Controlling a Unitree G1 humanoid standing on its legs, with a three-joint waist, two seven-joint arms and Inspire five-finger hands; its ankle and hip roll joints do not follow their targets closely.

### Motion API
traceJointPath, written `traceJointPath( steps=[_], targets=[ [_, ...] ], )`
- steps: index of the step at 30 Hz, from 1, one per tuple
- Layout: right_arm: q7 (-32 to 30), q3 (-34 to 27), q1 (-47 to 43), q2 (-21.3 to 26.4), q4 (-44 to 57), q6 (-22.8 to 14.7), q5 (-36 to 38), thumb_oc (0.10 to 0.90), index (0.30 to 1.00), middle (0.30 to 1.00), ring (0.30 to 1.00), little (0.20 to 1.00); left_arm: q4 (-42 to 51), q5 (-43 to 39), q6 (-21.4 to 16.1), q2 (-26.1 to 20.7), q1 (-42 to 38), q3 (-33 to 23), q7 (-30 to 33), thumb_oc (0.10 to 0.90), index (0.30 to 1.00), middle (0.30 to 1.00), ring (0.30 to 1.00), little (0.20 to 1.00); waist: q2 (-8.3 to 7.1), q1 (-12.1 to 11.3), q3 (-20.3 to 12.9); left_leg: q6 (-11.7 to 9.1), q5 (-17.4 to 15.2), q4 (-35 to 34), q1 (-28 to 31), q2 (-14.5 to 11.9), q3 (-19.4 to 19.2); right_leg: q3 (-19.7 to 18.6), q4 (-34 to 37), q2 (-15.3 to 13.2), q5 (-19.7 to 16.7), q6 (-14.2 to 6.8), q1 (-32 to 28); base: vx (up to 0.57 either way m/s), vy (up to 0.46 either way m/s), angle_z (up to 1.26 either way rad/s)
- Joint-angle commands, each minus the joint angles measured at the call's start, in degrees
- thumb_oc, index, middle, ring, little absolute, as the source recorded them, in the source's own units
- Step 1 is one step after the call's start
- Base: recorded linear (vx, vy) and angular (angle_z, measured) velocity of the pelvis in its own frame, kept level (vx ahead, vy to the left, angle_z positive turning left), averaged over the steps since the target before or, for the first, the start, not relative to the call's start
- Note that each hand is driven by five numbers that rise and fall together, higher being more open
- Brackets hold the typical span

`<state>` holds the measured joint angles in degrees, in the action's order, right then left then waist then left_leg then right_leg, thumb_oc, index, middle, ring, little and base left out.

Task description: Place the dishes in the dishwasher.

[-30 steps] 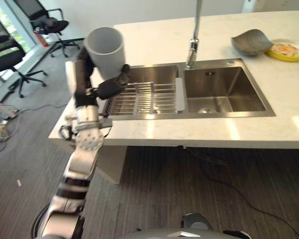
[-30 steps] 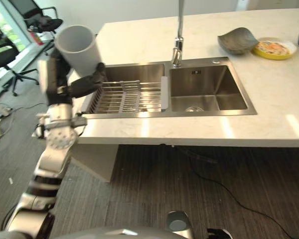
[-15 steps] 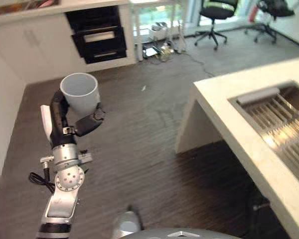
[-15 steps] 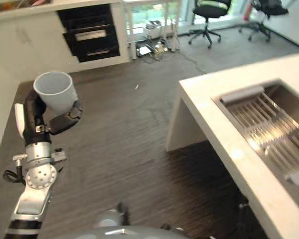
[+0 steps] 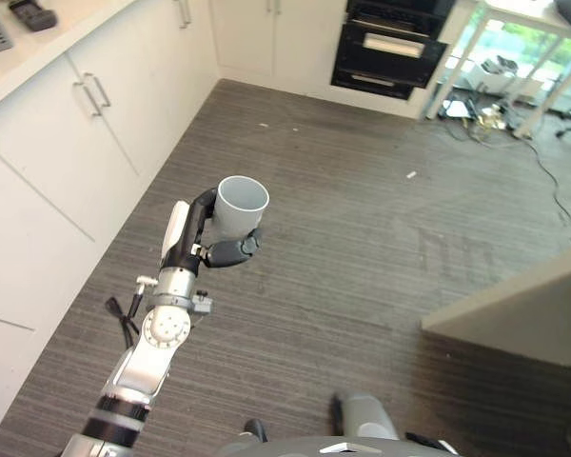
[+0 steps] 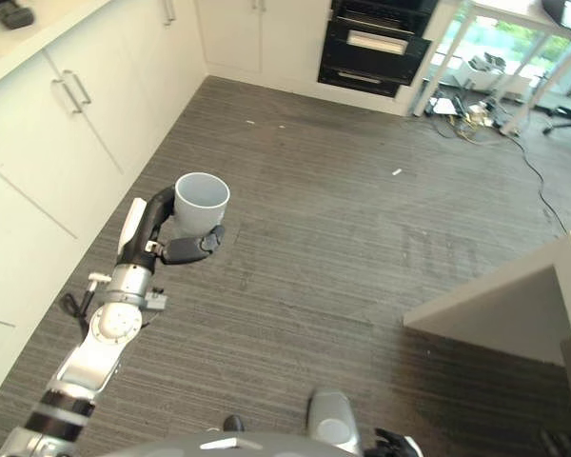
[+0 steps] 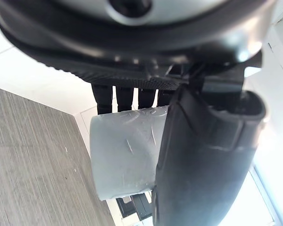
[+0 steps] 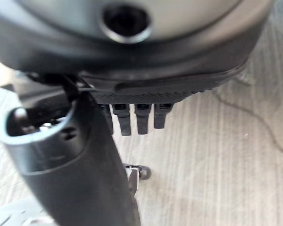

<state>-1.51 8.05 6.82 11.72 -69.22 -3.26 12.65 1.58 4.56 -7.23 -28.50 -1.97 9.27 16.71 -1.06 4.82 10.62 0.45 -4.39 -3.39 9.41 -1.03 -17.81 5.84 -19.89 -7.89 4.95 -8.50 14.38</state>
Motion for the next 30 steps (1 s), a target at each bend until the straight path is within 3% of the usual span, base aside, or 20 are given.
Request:
traceJointPath(
  steps=[1, 6, 8, 9, 11, 12, 13, 15, 16, 17, 18, 20, 23, 24, 26, 27, 28, 29, 30],
  targets=[
    [-0.33, 3.07, -0.84, -0.67, 0.15, -1.30, 3.13, 0.800, 0.900, 0.900, 0.900, 0.900, 8.34, 0.50, -6.64, 1.33, -6.48, -0.57, 0.89, 0.400, 0.300, 0.300, 0.300, 0.300, -1.61, 1.55, -2.27, -3.85, 3.07, -1.60, -2.41, -2.86, 2.48, 2.47, 13.18, -0.27, -5.30, -1.12, -12.60, 0.04, -0.047, 0.62],
    [0.03, 2.92, -0.96, 0.00, 0.65, -1.16, 2.75, 0.800, 0.900, 0.900, 0.900, 0.900, 8.63, 0.93, -6.69, 0.98, -6.50, -0.59, 0.31, 0.400, 0.300, 0.300, 0.300, 0.300, -2.04, 1.85, -2.88, -3.97, 3.09, -1.61, -1.29, -2.81, 0.91, 2.20, 14.05, -0.20, -7.26, -1.48, -13.84, 0.06, -0.003, 0.08],
    [0.27, 1.90, 0.63, 0.72, 2.82, -1.87, 3.72, 0.800, 0.900, 0.900, 0.900, 0.900, 8.71, 0.97, -6.58, 1.63, -6.01, 0.05, -0.42, 0.400, 0.300, 0.300, 0.300, 0.300, -2.35, 3.91, -3.76, -4.00, 2.88, -1.61, -0.73, -2.66, -0.31, -0.37, 15.78, 0.25, -7.49, -1.49, -14.63, 0.01, 0.035, -0.63],
    [0.21, 1.57, 0.92, 1.38, 4.41, -2.12, 3.72, 0.800, 0.900, 0.900, 0.900, 0.900, 8.20, 1.07, -6.22, 1.79, -6.42, 0.88, -0.47, 0.400, 0.300, 0.300, 0.300, 0.300, -2.82, 6.29, -3.07, -4.14, 2.65, -1.61, -0.80, -2.91, -2.52, -2.64, 17.71, 0.28, -9.21, -2.20, -13.42, -0.18, 0.025, -0.38],
    [-0.36, 2.55, -0.43, 1.78, 5.21, -2.20, 2.02, 0.800, 0.900, 0.900, 0.900, 0.900, 7.70, 1.60, -6.19, 0.66, -6.65, 0.46, 0.18, 0.400, 0.300, 0.300, 0.300, 0.300, -3.88, 8.44, -1.98, -4.64, 3.76, -1.61, -2.31, -4.33, -7.68, -6.93, 21.01, 0.99, -14.74, -3.68, -8.71, -0.26, -0.075, -0.50],
    [-0.22, 3.02, -1.16, 1.47, 5.12, -2.02, 1.46, 0.800, 0.900, 0.900, 0.900, 0.900, 7.53, 1.60, -6.14, -0.31, -6.42, 0.01, 0.54, 0.400, 0.300, 0.300, 0.300, 0.300, -4.01, 8.57, -1.58, -4.94, 4.55, -1.61, -3.03, -5.72, -10.02, -6.81, 20.32, 1.22, -15.57, -4.10, -6.47, -0.22, -0.144, -0.35],
    [-0.06, 3.35, -0.97, 0.89, 4.77, -2.07, 1.34, 0.800, 0.900, 0.900, 0.900, 0.900, 7.84, 1.45, -6.24, -1.16, -6.13, -0.40, 0.79, 0.400, 0.300, 0.300, 0.300, 0.300, -3.76, 8.14, -1.41, -5.28, 5.36, -1.61, -3.09, -7.22, -12.21, -4.45, 18.98, 1.23, -13.87, -3.87, -6.22, -0.24, -0.136, 0.00],
    [0.44, 3.03, -0.10, 0.20, 2.69, -1.23, 0.81, 0.800, 0.900, 0.900, 0.900, 0.900, 8.44, 1.65, -6.16, -2.21, -5.83, -2.30, 1.50, 0.400, 0.300, 0.300, 0.300, 0.300, -2.67, 6.15, -1.49, -5.84, 6.24, -0.99, -2.61, -10.66, -17.12, 4.78, 14.78, -2.56, -9.01, -3.38, -8.61, -0.26, -0.067, 0.06],
    [0.52, 2.91, -0.15, 0.19, 2.47, -1.30, 0.74, 0.800, 0.900, 0.900, 0.900, 0.900, 8.58, 1.63, -6.12, -2.19, -5.72, -2.24, 1.48, 0.400, 0.300, 0.300, 0.300, 0.300, -2.68, 5.80, -1.02, -6.20, 5.93, -0.97, -1.74, -10.84, -17.40, 4.58, 13.60, -2.46, -7.77, -3.29, -8.79, -0.38, -0.074, 0.12],
    [0.42, 1.95, 0.18, 0.49, 0.06, -0.48, 0.18, 0.800, 0.900, 0.900, 0.900, 0.900, 9.37, 2.10, -6.05, -1.87, -6.43, -2.61, 2.19, 0.400, 0.300, 0.300, 0.300, 0.300, -2.42, 4.61, -1.66, -6.76, 8.18, -0.51, -2.11, -12.44, -21.04, 9.91, 11.73, -6.55, -7.18, -2.80, -13.25, -0.38, -0.177, 0.11],
    [0.25, 1.65, -0.15, 0.90, -1.12, -0.01, -0.75, 0.800, 0.900, 0.900, 0.900, 0.900, 9.84, 2.64, -5.98, -1.62, -6.92, -2.49, 2.66, 0.400, 0.300, 0.300, 0.300, 0.300, -2.44, 3.84, -2.24, -6.96, 9.52, 0.10, -2.29, -13.23, -23.59, 11.68, 10.15, -9.13, -8.15, -3.16, -16.05, -0.49, -0.259, 0.05],
    [0.13, 0.12, -0.30, 1.44, -2.80, 0.26, -0.11, 0.800, 0.900, 0.900, 0.900, 0.900, 9.62, 2.93, -6.13, -1.12, -7.29, -2.21, 2.82, 0.400, 0.300, 0.300, 0.300, 0.300, -2.51, 2.90, -2.86, -7.26, 10.13, 0.75, -2.41, -13.50, -25.21, 10.20, 9.68, -10.53, -8.59, -3.51, -17.99, -0.20, -0.237, -0.01],
    [-0.02, -1.47, -0.36, 1.73, -4.47, 0.87, 0.00, 0.800, 0.900, 0.900, 0.900, 0.900, 9.15, 2.75, -6.93, -0.08, -6.31, -2.52, 2.62, 0.400, 0.300, 0.300, 0.300, 0.300, -1.22, 2.17, -5.02, -9.89, 13.29, 2.26, -3.84, -17.05, -26.71, 6.10, 16.27, -12.47, -8.59, -5.15, -22.91, -0.19, -0.513, -0.05],
    [0.30, -0.44, -0.98, 1.41, -4.44, 1.03, -0.93, 0.800, 0.900, 0.900, 0.900, 0.900, 8.52, 3.02, -6.68, 0.12, -4.67, -4.62, 3.26, 0.400, 0.300, 0.300, 0.300, 0.300, -0.06, 0.85, -4.89, -12.75, 16.29, 3.52, -3.27, -20.63, -28.86, 9.69, 20.08, -11.26, -6.29, -5.43, -23.24, -0.11, -0.415, -0.04],
    [0.31, -0.29, -1.02, 1.41, -4.47, 1.03, -0.96, 0.800, 0.900, 0.900, 0.900, 0.900, 8.62, 3.05, -6.70, 0.11, -4.48, -4.81, 3.24, 0.400, 0.300, 0.300, 0.300, 0.300, 0.18, 0.83, -4.84, -13.36, 16.76, 3.63, -3.08, -21.30, -28.92, 9.66, 20.32, -10.64, -6.08, -5.11, -23.48, -0.07, -0.374, -0.02],
    [0.90, 1.63, -1.25, 1.19, -4.21, 0.57, -1.52, 0.800, 0.900, 0.900, 0.900, 0.900, 6.43, 2.15, -6.84, 1.28, -3.99, -5.19, 3.76, 0.400, 0.300, 0.300, 0.300, 0.300, 0.71, 0.46, -4.24, -15.28, 20.25, 4.57, -3.64, -25.32, -27.79, 8.42, 24.35, -6.79, -3.94, -3.68, -23.71, -0.12, -0.556, 0.00],
    [1.19, 2.40, -1.26, 1.16, -4.10, 0.47, -2.07, 0.800, 0.900, 0.900, 0.900, 0.900, 5.65, 1.52, -7.05, 2.26, -3.96, -5.42, 3.70, 0.400, 0.300, 0.300, 0.300, 0.300, 1.28, 0.34, -3.95, -15.45, 20.54, 5.67, -4.08, -26.77, -27.03, 8.46, 24.72, -5.69, -2.68, -3.07, -24.02, -0.16, -0.658, 0.02],
    [1.53, 3.10, -1.39, 1.42, -4.01, 0.40, -2.41, 0.800, 0.900, 0.900, 0.900, 0.900, 5.27, 0.60, -7.31, 3.38, -3.41, -5.60, 3.80, 0.400, 0.300, 0.300, 0.300, 0.300, 1.60, 0.39, -3.21, -15.45, 21.12, 7.52, -4.11, -27.59, -25.51, 8.89, 24.84, -4.95, -2.23, -2.95, -24.59, -0.13, -0.403, 0.01],
    [1.50, 4.16, -1.89, 2.18, -3.72, 0.16, -2.75, 0.800, 0.900, 0.900, 0.900, 0.900, 4.63, -0.64, -7.66, 4.33, -2.93, -6.13, 4.51, 0.400, 0.300, 0.300, 0.300, 0.300, 1.90, -0.47, -1.39, -15.30, 21.91, 11.71, -5.23, -26.77, -20.12, 8.69, 24.89, -4.27, -2.77, -2.02, -24.63, -0.14, -0.399, 0.00]
  ],
)
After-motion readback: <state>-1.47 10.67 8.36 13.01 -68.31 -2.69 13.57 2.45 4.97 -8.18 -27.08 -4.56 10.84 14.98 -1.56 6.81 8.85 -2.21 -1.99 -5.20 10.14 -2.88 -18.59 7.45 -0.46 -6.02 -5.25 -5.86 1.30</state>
